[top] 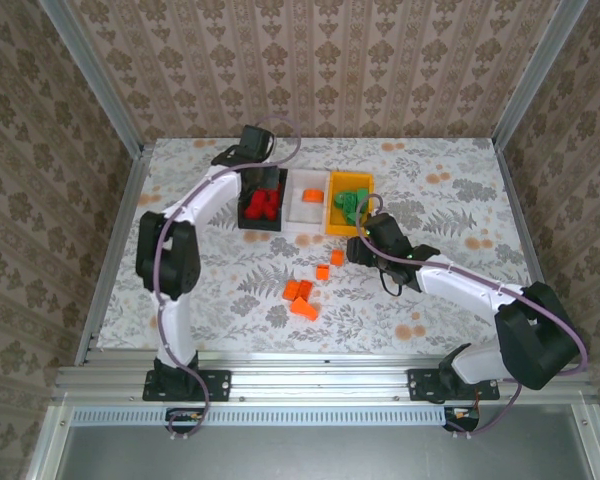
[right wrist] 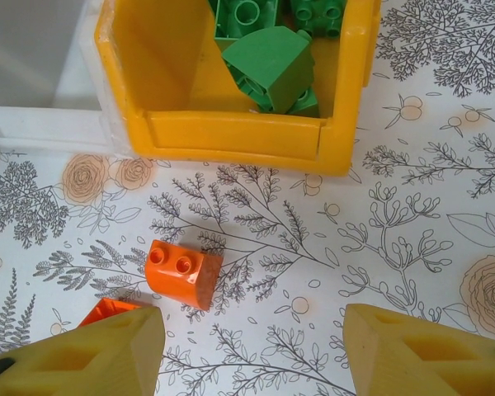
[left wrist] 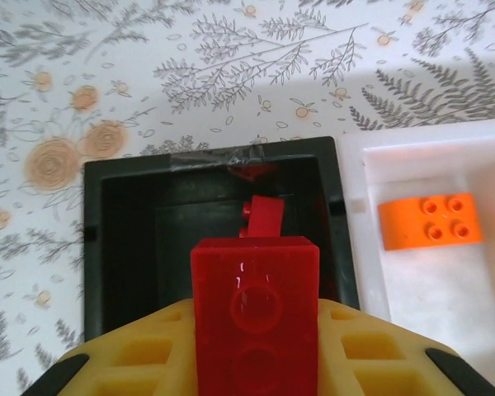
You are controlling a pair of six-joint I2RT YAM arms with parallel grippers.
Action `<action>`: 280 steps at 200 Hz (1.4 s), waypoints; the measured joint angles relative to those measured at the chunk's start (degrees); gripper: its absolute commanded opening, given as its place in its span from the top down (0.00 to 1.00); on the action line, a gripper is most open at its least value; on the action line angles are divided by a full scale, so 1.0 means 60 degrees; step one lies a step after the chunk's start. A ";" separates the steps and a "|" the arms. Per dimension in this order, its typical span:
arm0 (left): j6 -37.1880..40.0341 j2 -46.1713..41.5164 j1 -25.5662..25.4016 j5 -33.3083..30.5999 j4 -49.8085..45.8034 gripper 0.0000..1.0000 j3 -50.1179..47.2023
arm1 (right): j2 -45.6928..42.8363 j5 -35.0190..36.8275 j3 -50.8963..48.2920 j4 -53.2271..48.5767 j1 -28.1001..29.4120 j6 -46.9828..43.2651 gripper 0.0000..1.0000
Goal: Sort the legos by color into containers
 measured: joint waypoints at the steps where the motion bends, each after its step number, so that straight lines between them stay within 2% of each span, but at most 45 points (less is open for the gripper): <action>1: 0.0000 0.0040 0.0004 0.0004 -0.0022 0.76 0.0036 | 0.0000 0.0000 0.0000 0.0000 0.0000 0.0004 0.40; 22: 0.0011 0.0820 0.0164 0.0095 -0.0306 0.73 0.0590 | 0.0000 0.0000 0.0000 0.0000 0.0007 0.0000 0.40; 45: 0.0080 0.1042 0.0364 0.0182 -0.0251 0.67 0.0714 | 0.0000 0.0000 0.0000 0.0000 0.0007 0.0000 0.40; 53: 0.0102 0.1035 0.0419 0.0222 -0.0222 0.60 0.0729 | 0.0000 0.0000 0.0000 0.0000 0.0007 0.0000 0.39; 63: 0.0135 0.1035 0.0477 0.0248 -0.0160 0.45 0.0743 | 0.0000 0.0000 0.0000 0.0004 0.0011 0.0000 0.40; 98: 0.0288 0.1035 0.0521 0.0474 0.0000 0.23 0.0739 | 0.0026 0.0000 0.0000 0.0000 0.0062 0.0000 0.40; 130: 0.0313 0.0437 0.0444 0.0707 0.0226 0.21 0.0117 | 0.0171 0.0040 0.0025 0.0015 0.0233 -0.0018 0.39; 151: 0.0248 -0.1064 0.0346 0.0852 0.0634 0.21 -0.1290 | 0.0692 0.0084 0.0182 -0.0011 0.0597 -0.0025 0.34; 172: -0.0146 -0.3453 0.0171 0.0951 0.1494 0.19 -0.3555 | 0.1406 0.0302 0.0608 -0.0157 0.1096 0.0157 0.29; 187: -0.0641 -0.5366 -0.0025 0.0991 0.2401 0.09 -0.5566 | 0.1832 0.0430 0.1031 -0.0342 0.1319 0.0415 0.28; 201: -0.1424 -0.7155 -0.0200 0.1064 0.3432 0.01 -0.7763 | 0.2215 0.0678 0.1504 -0.0550 0.1377 0.0670 0.27; 221: -0.2830 -0.9264 -0.0342 0.1140 0.4659 0.00 -1.0972 | 0.2688 0.0965 0.2044 -0.0765 0.1348 0.0940 0.29; 235: -0.3650 -1.0291 -0.0484 0.1140 0.4900 0.00 -1.2659 | 0.3016 0.1045 0.2295 -0.0885 0.1344 0.1089 0.31; 255: -0.4506 -1.1595 -0.0597 0.1166 0.4761 0.00 -1.4076 | 0.3486 0.1093 0.2470 -0.1035 0.1344 0.1293 0.34; 280: -0.5260 -1.3158 -0.0597 0.1162 0.4612 0.00 -1.4673 | 0.3869 0.1242 0.2488 -0.1286 0.1344 0.1472 0.37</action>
